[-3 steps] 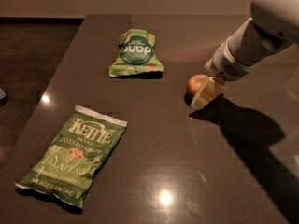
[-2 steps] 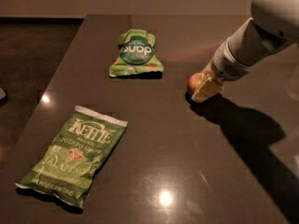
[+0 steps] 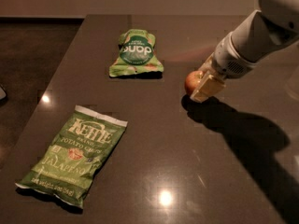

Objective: Move apple near green jalapeno chip bag

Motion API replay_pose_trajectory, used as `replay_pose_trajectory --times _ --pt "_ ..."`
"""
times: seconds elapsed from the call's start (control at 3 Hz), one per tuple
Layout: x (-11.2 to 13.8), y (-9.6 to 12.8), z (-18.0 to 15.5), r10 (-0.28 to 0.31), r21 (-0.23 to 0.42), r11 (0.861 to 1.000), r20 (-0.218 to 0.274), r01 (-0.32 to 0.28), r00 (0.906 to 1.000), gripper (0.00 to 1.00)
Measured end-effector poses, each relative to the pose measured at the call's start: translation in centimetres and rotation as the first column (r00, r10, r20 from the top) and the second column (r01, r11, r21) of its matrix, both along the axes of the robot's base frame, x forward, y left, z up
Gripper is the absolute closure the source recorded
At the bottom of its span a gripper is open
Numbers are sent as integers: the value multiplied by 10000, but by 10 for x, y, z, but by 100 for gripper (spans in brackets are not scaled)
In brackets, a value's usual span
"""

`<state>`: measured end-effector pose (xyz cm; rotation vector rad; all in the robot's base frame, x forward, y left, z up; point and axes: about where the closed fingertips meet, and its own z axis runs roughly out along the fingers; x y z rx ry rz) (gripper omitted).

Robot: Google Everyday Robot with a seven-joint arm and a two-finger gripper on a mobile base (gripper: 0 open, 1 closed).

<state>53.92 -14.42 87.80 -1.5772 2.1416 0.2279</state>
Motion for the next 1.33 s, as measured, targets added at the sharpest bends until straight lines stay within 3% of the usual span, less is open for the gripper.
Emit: replay_pose_trajectory --times 0.33,0.67,1.33 --pt "-24 24 15 995 246 9947 151 -998 9949 100" --pt "-53 55 22 2143 366 9758 304 -2154 9763 100" --pt "-99 97 18 3813 192 9239 381 -3822 9237 100"
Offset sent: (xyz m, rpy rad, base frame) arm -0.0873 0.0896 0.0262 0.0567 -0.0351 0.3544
